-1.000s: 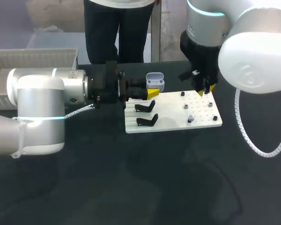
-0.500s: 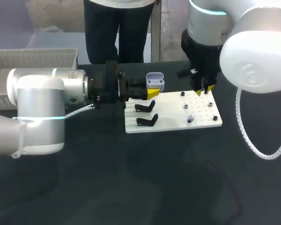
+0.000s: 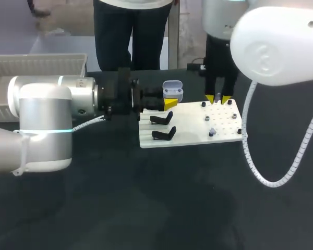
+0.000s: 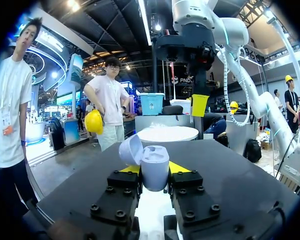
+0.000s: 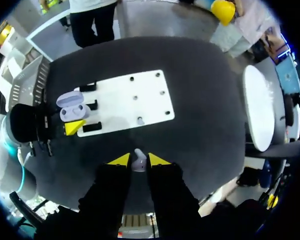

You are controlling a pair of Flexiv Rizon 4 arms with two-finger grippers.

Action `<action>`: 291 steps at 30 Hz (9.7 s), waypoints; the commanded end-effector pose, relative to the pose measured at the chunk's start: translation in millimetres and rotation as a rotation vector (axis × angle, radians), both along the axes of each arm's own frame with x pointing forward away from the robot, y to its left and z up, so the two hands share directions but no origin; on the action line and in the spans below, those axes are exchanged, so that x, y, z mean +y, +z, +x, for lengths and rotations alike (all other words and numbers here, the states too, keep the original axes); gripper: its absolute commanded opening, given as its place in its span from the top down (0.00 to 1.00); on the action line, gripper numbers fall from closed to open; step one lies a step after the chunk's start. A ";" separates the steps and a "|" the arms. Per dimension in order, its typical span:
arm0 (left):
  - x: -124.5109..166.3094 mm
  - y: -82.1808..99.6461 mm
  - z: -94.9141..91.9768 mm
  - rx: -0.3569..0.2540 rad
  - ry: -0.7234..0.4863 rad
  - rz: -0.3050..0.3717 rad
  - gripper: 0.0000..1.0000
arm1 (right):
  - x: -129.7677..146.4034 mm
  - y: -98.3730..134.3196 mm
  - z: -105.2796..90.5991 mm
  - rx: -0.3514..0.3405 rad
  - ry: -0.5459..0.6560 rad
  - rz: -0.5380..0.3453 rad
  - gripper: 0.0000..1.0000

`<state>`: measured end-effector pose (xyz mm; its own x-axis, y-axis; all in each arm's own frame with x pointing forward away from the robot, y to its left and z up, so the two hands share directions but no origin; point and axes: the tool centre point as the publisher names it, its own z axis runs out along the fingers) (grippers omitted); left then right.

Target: Pick up each earbud case from the left stands, insert the matching earbuds, close the lid, and place the case in the box.

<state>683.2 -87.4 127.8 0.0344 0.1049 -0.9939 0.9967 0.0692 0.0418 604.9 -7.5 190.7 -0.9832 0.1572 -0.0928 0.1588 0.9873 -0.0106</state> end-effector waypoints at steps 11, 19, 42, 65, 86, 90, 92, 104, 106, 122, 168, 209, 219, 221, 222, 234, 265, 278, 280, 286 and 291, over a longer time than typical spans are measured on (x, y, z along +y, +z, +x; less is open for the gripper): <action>-0.2 -1.2 -1.7 -0.006 0.007 -0.005 1.00 | 15.5 12.2 2.9 0.098 -0.525 -0.057 1.00; -0.2 -1.2 -1.7 -0.006 0.007 -0.005 1.00 | 18.9 10.4 3.6 0.095 -0.512 -0.054 1.00; -0.2 -1.2 -1.7 -0.006 0.007 -0.005 1.00 | 36.7 5.6 14.3 0.071 -0.504 -0.042 1.00; -0.2 -1.2 -1.7 -0.006 0.007 -0.005 1.00 | 78.6 11.4 56.0 -0.025 -0.365 -0.077 1.00; -0.2 -1.2 -1.7 -0.006 0.007 -0.005 1.00 | 83.8 -7.6 66.5 -0.007 -0.332 -0.099 1.00; -0.2 -1.2 -1.7 -0.006 0.007 -0.005 1.00 | 83.9 -10.2 67.8 0.000 -0.331 -0.099 1.00; -0.2 -1.2 -1.7 -0.006 0.007 -0.005 1.00 | 84.3 -11.2 68.4 0.003 -0.329 -0.099 1.00; -0.2 -1.2 -1.7 -0.006 0.007 -0.005 1.00 | 84.5 -16.6 71.9 0.013 -0.328 -0.107 1.00; -0.2 -1.2 -1.7 -0.006 0.007 -0.005 1.00 | 84.4 -16.5 71.9 0.013 -0.328 -0.108 1.00; -0.2 -1.2 -1.7 -0.006 0.007 -0.005 1.00 | 85.2 -15.8 73.9 0.012 -0.325 -0.109 1.00; -0.2 -1.2 -1.7 -0.006 0.007 -0.005 1.00 | 85.7 -25.6 73.8 0.033 -0.322 -0.121 1.00; -0.2 -1.2 -1.7 -0.006 0.007 -0.005 1.00 | 61.0 19.4 -4.8 -0.140 -0.120 0.193 0.00; -0.2 -1.2 -1.7 -0.006 0.007 -0.005 1.00 | 40.4 24.7 -21.1 -0.202 -0.118 0.234 0.00; -0.2 -1.2 -1.7 -0.006 0.007 -0.005 1.00 | 40.6 24.1 -19.9 -0.178 -0.139 0.188 0.00; -0.2 -1.2 -1.7 -0.006 0.007 -0.005 1.00 | 40.6 24.1 -19.9 -0.178 -0.139 0.188 0.00; -0.2 -1.2 -1.7 -0.006 0.007 -0.005 1.00 | 40.6 24.1 -19.9 -0.178 -0.139 0.188 0.00; -0.2 -1.2 -1.7 -0.006 0.007 -0.005 1.00 | -13.6 -144.1 15.7 -0.309 -0.208 0.083 0.00; -0.2 -1.2 -1.7 -0.006 0.007 -0.005 1.00 | -10.8 -166.8 40.4 -0.337 -0.195 0.091 0.00; -0.2 -1.2 -1.7 -0.006 0.007 -0.005 1.00 | -11.0 -167.2 42.7 -0.333 -0.195 0.087 0.00; -0.2 -1.2 -1.7 -0.006 0.007 -0.005 1.00 | -12.8 -164.7 47.4 -0.321 -0.198 0.095 0.00; -0.2 -1.2 -1.7 -0.006 0.007 -0.005 1.00 | -12.4 -161.9 46.5 -0.310 -0.197 0.105 0.12</action>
